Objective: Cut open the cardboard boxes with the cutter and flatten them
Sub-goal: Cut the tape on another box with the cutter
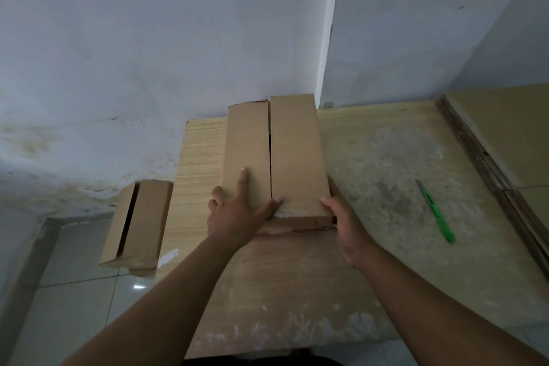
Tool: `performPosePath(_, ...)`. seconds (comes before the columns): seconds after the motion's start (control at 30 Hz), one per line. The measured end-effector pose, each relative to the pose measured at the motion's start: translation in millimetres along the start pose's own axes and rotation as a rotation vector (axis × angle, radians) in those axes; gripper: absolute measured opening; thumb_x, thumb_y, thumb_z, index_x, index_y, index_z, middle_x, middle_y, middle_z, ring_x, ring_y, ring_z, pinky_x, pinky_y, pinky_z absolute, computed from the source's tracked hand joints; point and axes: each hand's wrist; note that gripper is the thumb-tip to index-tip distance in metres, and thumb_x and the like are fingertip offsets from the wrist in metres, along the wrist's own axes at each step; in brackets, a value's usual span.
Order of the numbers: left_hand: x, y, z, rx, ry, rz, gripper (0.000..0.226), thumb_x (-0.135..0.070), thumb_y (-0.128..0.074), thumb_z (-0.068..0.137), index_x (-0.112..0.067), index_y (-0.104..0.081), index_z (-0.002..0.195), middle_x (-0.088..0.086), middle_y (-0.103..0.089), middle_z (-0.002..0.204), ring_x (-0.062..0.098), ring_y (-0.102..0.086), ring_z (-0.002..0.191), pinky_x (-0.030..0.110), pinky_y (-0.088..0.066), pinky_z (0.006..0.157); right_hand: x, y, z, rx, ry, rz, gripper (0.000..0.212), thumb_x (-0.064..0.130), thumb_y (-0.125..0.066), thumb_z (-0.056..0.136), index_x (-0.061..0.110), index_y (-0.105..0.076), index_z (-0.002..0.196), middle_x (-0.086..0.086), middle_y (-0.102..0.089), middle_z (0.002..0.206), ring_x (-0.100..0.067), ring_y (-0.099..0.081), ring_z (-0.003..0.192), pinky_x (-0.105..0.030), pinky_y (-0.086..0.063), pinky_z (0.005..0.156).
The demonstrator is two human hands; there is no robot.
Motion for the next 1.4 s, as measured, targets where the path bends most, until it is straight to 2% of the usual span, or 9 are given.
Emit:
performPosePath(0.1,1,2,4,0.073,-0.035,-0.130,0.107,-0.102,-0.037,0.068,-0.057,0.004,0.156,0.022,-0.016,0.159,0.048,-0.029,0.144,0.060,-0.036,0.115,13,8,2,-0.041,0.112,-0.231,0.068,0.064,-0.064,0.078,0.044,-0.052,0.142,-0.005,-0.051,0.141,-0.013,-0.048,0.130,-0.030,-0.036,0.116)
performPosePath(0.23,-16,-1,3,0.202,-0.034,-0.448,0.085,-0.095,-0.039,0.078,-0.072,0.003,0.147,0.012,-0.005,0.165,0.045,-0.016,0.152,0.058,-0.022,0.124,66,14,-1,-0.138,0.203,-0.383,0.061,0.051,-0.073,0.084,0.046,-0.052,0.140,-0.001,-0.028,0.117,-0.005,-0.046,0.105,0.009,-0.034,0.077)
performPosePath(0.3,-25,-6,1,0.287,-0.009,-0.574,0.075,-0.082,-0.039,0.092,-0.067,0.004,0.151,0.007,0.001,0.170,0.038,-0.008,0.155,0.056,-0.017,0.125,89,17,0,-0.138,0.262,-0.488,0.065,0.054,-0.077,0.078,0.046,-0.054,0.139,0.001,-0.026,0.115,-0.009,-0.047,0.107,0.005,-0.037,0.082)
performPosePath(0.47,-20,-29,16,0.377,0.103,-0.921,0.120,-0.109,-0.045,0.054,-0.065,0.007,0.152,-0.008,-0.004,0.172,0.025,-0.009,0.158,0.060,-0.018,0.124,120,6,4,0.043,0.255,-0.712,0.066,0.077,-0.066,0.072,0.058,-0.047,0.132,0.001,-0.037,0.123,-0.015,-0.053,0.110,-0.031,-0.047,0.101)
performPosePath(0.67,-26,-3,6,0.362,0.186,-1.192,0.094,-0.092,-0.044,0.077,-0.024,-0.060,0.141,0.015,-0.064,0.136,0.038,-0.061,0.122,0.056,-0.055,0.098,136,-24,14,0.164,0.252,-0.828,0.085,0.082,-0.061,0.072,0.054,-0.027,0.145,0.007,-0.057,0.137,-0.019,-0.063,0.111,-0.039,-0.053,0.097)
performPosePath(0.8,-21,21,-1,0.399,0.164,-1.260,0.106,-0.101,-0.041,0.069,-0.025,-0.058,0.140,0.007,-0.071,0.129,0.029,-0.067,0.120,0.058,-0.052,0.101,128,-41,11,0.136,0.167,-0.784,0.112,0.081,-0.066,0.068,0.042,-0.006,0.155,0.006,-0.055,0.138,-0.022,-0.059,0.117,-0.041,-0.050,0.100)
performPosePath(1.03,-33,38,-1,0.429,0.176,-1.187,0.084,-0.086,-0.039,0.086,-0.019,-0.075,0.121,0.015,-0.074,0.119,0.039,-0.065,0.117,0.061,-0.050,0.103,121,-56,24,0.128,0.142,-0.820,0.059,0.067,-0.036,0.092,0.041,-0.029,0.145,0.003,-0.063,0.127,-0.026,-0.061,0.109,-0.045,-0.049,0.098)
performPosePath(1.3,3,26,6,0.257,0.328,-1.419,0.064,-0.051,-0.035,0.098,-0.006,-0.062,0.133,0.022,-0.069,0.128,0.043,-0.063,0.122,0.056,-0.052,0.102,92,-66,31,0.313,0.132,-0.985,0.078,0.100,-0.003,0.068,0.073,-0.015,0.140,0.005,-0.032,0.158,-0.036,-0.030,0.141,-0.061,-0.026,0.111)
performPosePath(1.4,7,29,9,0.149,0.383,-1.276,0.074,-0.071,-0.045,0.091,-0.014,-0.054,0.138,0.013,-0.068,0.126,0.033,-0.067,0.112,0.049,-0.058,0.090,78,-68,15,0.252,0.122,-1.038,0.066,0.091,-0.016,0.079,0.071,-0.015,0.142,0.001,-0.026,0.152,-0.031,-0.028,0.139,-0.055,-0.023,0.114)
Point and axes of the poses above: each hand's wrist, its own z-axis towards the middle knuckle, its own y-axis out of the back of the hand, x = y × z
